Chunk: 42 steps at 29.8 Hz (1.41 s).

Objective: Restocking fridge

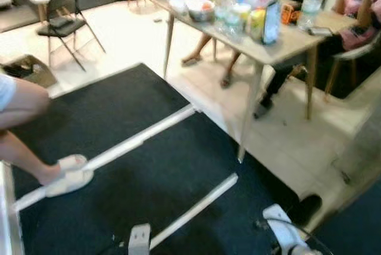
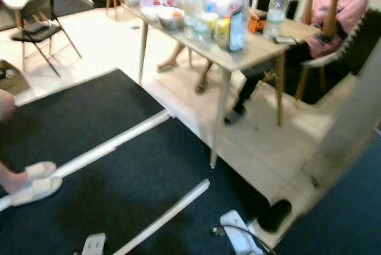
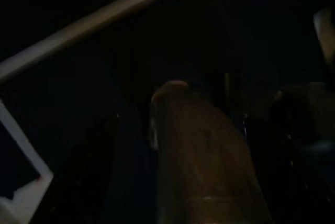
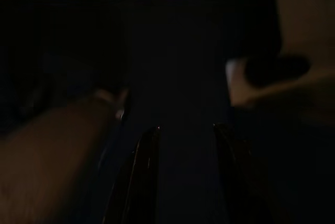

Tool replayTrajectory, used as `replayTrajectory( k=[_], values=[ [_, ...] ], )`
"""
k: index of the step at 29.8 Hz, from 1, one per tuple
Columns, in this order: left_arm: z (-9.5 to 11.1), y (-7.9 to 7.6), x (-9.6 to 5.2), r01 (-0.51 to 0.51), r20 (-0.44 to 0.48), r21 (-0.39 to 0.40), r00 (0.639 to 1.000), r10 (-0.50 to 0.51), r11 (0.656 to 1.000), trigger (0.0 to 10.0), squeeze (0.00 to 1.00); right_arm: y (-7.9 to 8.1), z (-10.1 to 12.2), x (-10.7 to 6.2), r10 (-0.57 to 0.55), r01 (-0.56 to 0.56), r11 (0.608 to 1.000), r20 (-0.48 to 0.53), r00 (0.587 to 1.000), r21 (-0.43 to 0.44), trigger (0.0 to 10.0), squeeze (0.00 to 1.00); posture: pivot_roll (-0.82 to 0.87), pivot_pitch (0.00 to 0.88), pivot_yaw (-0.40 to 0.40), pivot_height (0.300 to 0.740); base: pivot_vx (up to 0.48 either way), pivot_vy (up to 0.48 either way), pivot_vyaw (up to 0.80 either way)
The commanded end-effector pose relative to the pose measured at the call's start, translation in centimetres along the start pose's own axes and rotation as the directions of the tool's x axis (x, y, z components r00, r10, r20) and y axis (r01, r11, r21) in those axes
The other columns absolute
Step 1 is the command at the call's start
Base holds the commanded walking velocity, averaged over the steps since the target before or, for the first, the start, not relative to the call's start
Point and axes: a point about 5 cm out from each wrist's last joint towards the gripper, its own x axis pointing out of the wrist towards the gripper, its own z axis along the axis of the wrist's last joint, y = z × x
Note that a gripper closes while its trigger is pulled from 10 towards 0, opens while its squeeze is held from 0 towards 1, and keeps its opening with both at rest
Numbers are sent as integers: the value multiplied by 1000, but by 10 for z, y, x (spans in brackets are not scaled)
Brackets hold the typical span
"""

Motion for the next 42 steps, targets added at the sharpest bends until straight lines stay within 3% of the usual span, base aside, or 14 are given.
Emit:
replayTrajectory(
  k=[1,19,27,42],
  values=[
    [-11,2,-2,-4,-41,0,999,4,1000,10000,0,6,-3,0,18,-18,1000,-4,1000,10,10000,0,-40,0,20,740,349,0,0],
    [-11,1,-2,-4,-42,-3,999,4,1000,10000,0,4,-6,0,5,-5,1000,-22,1000,17,10000,0,-37,0,18,740,347,0,0],
    [-11,1,-2,-5,-43,-4,999,5,1000,10000,0,4,-7,0,6,-5,1000,-27,1000,16,10000,0,-37,0,18,740,346,0,-738],
    [-11,1,-2,-3,-44,-3,999,3,1000,10000,0,5,-7,0,4,-3,1000,-27,1000,15,10000,0,-38,0,17,740,347,0,0]
  ],
)
